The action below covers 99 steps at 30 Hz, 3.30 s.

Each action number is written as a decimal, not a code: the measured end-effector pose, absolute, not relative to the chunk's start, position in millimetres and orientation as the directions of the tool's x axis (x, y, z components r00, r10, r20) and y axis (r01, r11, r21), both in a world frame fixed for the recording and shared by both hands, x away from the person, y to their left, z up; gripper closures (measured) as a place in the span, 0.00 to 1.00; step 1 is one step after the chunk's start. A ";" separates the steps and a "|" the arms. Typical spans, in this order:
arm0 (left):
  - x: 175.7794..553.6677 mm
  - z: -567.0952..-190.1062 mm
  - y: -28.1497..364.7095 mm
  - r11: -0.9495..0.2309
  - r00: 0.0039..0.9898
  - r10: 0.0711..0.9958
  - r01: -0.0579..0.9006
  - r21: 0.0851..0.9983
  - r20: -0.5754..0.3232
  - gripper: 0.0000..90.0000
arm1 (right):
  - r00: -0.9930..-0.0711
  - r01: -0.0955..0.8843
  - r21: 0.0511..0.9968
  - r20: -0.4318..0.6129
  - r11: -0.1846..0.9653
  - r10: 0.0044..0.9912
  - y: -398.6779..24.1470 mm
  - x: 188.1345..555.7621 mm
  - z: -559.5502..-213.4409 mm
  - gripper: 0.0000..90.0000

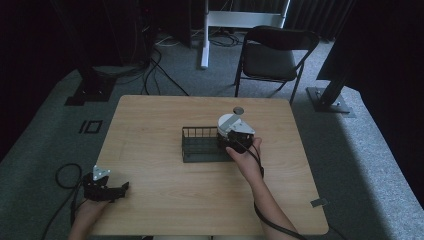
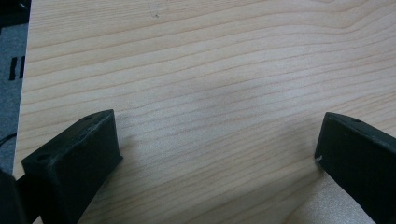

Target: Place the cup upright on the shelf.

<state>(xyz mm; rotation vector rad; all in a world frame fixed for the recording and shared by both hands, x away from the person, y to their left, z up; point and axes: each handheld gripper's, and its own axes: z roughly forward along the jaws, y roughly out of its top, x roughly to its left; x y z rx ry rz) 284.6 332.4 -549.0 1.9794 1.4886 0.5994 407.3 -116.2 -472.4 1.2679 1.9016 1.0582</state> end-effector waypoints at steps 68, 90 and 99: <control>284.6 -549.0 332.4 -0.205 0.275 0.961 0.699 0.685 0.008 0.00 | -0.402 0.370 0.917 0.014 0.149 0.916 -151.8 371.7 -475.2 0.14; 284.6 -549.0 332.4 -0.205 0.275 0.962 0.699 0.686 0.008 0.00 | -0.349 0.389 0.911 0.008 0.137 0.937 -196.3 341.8 -493.4 0.14; 284.6 -549.0 332.4 -0.205 0.275 0.961 0.699 0.685 0.008 0.00 | -0.314 0.412 0.901 0.003 0.133 0.950 -215.6 335.7 -501.6 0.14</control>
